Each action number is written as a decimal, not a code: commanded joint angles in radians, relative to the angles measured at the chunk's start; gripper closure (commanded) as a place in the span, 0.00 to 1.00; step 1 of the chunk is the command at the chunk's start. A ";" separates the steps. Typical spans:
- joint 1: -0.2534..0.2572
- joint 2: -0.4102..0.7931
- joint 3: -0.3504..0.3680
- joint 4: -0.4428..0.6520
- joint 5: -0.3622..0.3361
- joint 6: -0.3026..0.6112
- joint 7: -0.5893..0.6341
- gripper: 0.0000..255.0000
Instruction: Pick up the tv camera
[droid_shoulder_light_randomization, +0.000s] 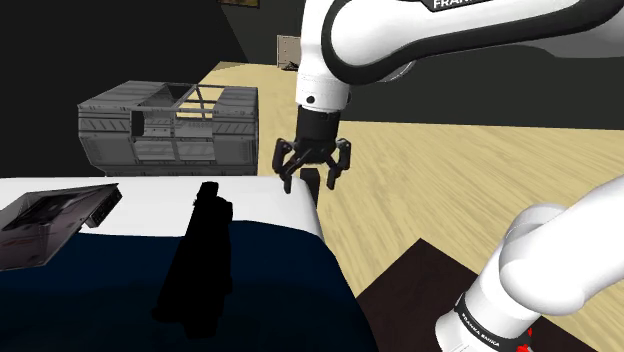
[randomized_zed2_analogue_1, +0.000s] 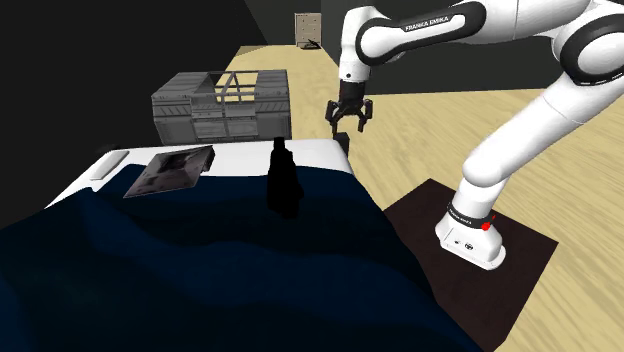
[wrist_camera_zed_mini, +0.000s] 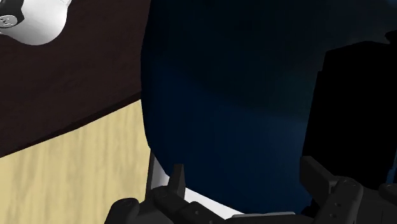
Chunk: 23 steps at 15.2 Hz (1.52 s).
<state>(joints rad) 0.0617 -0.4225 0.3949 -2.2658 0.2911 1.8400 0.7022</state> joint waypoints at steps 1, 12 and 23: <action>-0.003 0.067 0.047 0.044 -0.014 0.038 0.071 0.00; 0.025 0.524 0.231 0.386 -0.299 0.148 0.509 0.00; 0.133 0.778 0.208 0.561 -0.487 0.183 0.696 0.00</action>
<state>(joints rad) 0.1931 0.3485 0.6049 -1.6997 -0.1909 2.0116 1.3959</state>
